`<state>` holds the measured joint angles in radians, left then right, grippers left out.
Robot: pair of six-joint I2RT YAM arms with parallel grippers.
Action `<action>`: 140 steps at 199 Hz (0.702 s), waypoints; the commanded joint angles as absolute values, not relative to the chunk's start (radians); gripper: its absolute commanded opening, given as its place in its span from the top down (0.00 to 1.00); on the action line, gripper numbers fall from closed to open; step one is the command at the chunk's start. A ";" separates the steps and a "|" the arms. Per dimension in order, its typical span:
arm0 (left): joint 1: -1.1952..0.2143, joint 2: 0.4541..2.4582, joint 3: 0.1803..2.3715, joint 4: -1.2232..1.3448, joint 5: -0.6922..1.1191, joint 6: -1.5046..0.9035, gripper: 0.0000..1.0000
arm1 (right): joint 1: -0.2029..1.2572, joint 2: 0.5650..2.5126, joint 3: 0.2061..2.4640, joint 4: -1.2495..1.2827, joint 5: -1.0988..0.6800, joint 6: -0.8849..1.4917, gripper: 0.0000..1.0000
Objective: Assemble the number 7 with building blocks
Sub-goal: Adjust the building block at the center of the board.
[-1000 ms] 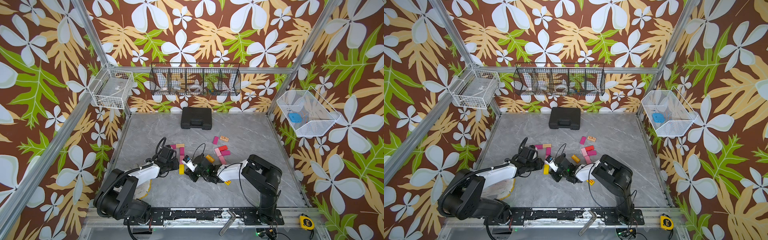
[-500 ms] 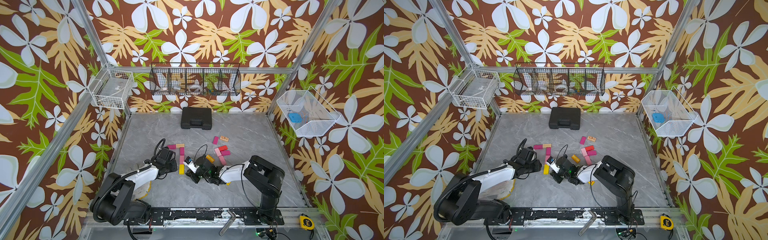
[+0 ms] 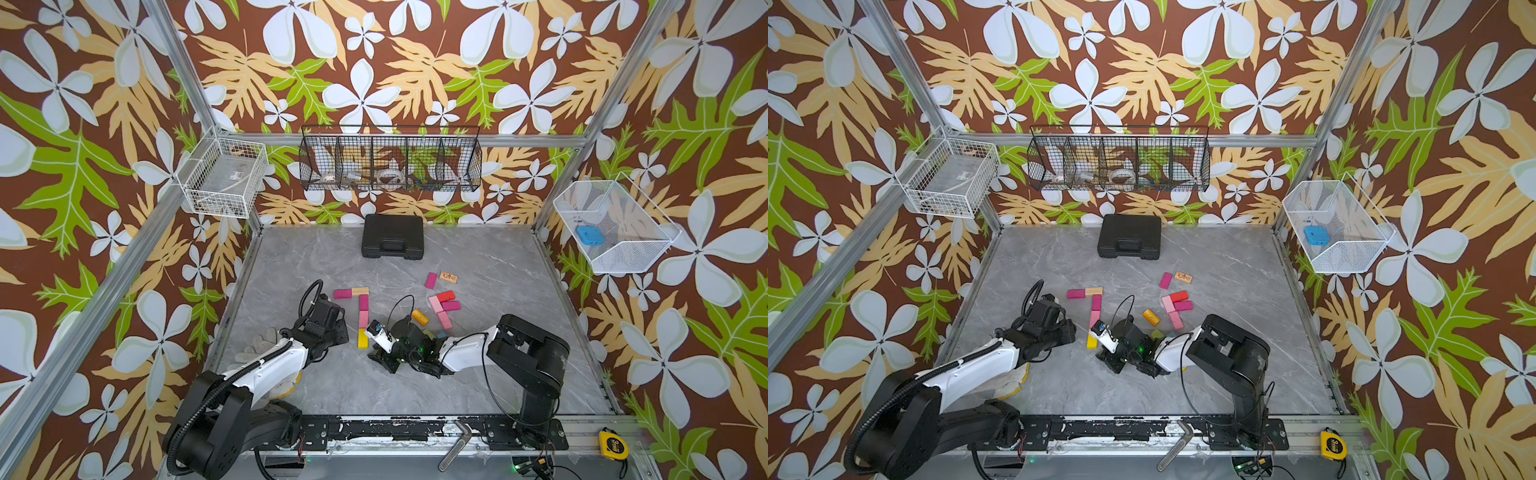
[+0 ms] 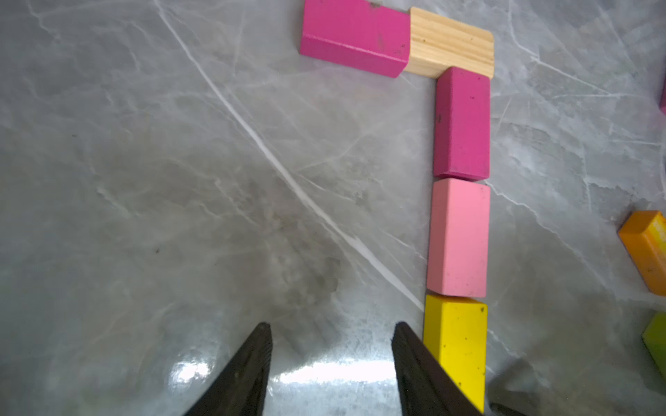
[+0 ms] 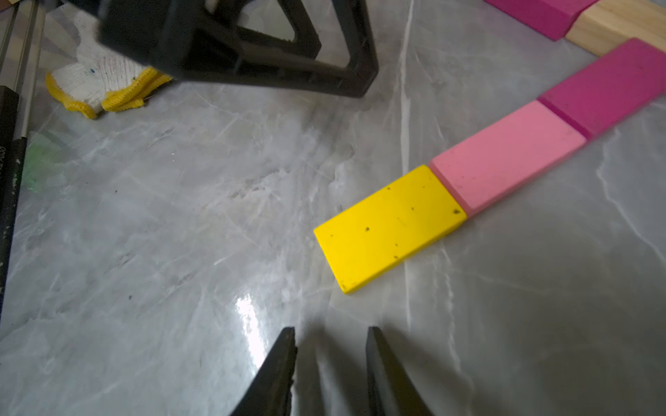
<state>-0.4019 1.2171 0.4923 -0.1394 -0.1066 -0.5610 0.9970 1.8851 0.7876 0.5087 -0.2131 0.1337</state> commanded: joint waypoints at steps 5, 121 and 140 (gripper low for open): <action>-0.397 1.209 0.489 -0.126 -0.117 -0.568 0.42 | 0.997 1.898 0.797 0.477 -0.191 0.158 0.63; -0.394 1.206 0.488 -0.117 -0.112 -0.566 0.42 | 0.999 1.936 0.840 0.456 -0.109 0.156 0.63; -0.394 1.208 0.488 -0.117 -0.113 -0.565 0.42 | 0.999 1.937 0.842 0.455 -0.108 0.153 0.64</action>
<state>-0.3973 1.2064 0.4889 -0.1291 -0.1070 -0.5697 0.9974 1.9274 0.8398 0.5114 -0.1299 0.1501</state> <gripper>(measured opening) 0.580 0.364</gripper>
